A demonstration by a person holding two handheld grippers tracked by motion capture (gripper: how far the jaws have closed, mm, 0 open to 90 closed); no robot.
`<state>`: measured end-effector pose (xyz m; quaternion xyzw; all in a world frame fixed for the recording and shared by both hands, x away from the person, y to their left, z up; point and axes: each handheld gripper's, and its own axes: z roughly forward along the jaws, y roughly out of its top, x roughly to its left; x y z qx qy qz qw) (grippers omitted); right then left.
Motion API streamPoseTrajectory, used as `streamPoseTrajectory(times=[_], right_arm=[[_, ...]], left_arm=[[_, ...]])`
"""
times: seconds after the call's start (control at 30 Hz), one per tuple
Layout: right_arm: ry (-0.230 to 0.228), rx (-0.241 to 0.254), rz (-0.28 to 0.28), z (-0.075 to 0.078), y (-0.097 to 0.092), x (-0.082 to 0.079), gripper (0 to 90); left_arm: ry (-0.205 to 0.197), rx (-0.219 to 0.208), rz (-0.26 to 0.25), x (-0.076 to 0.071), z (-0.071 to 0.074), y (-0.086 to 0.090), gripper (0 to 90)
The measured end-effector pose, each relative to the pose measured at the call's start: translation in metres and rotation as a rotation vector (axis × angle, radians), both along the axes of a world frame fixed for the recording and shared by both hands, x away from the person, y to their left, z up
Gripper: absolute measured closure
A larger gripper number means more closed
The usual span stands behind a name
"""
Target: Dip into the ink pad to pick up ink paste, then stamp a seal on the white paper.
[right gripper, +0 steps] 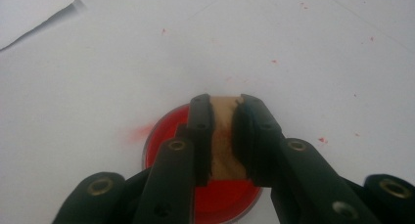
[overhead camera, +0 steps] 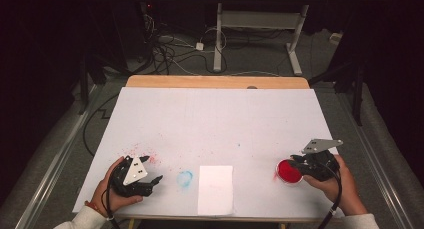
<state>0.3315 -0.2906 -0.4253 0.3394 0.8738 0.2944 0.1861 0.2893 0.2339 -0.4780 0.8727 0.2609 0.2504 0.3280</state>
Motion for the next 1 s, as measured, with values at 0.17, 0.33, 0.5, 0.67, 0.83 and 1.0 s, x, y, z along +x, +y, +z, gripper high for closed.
streamPoseTrajectory(times=[0.17,0.33,0.5,0.67,0.83,1.0], right_arm=[[-0.010,0.012,0.003,0.004,0.000,-0.001,76.6],[-0.023,0.019,0.006,0.007,0.000,-0.003,76.6],[-0.038,0.030,0.013,0.012,-0.001,-0.006,76.6],[-0.052,0.042,0.015,0.016,-0.002,-0.011,76.6],[-0.064,0.052,0.024,0.021,0.001,-0.014,76.6],[-0.079,0.063,0.043,0.025,0.006,-0.017,76.6]], left_arm=[[0.001,0.000,-0.001,0.000,0.000,0.000,23.3],[0.004,0.001,-0.001,0.000,0.000,-0.001,23.3],[-0.001,0.006,-0.002,0.001,0.000,-0.003,23.2],[0.001,0.009,-0.007,0.001,0.000,-0.004,23.3],[-0.006,0.010,-0.008,0.000,0.001,-0.004,23.2],[-0.008,0.010,-0.008,0.000,0.001,-0.004,23.2]])
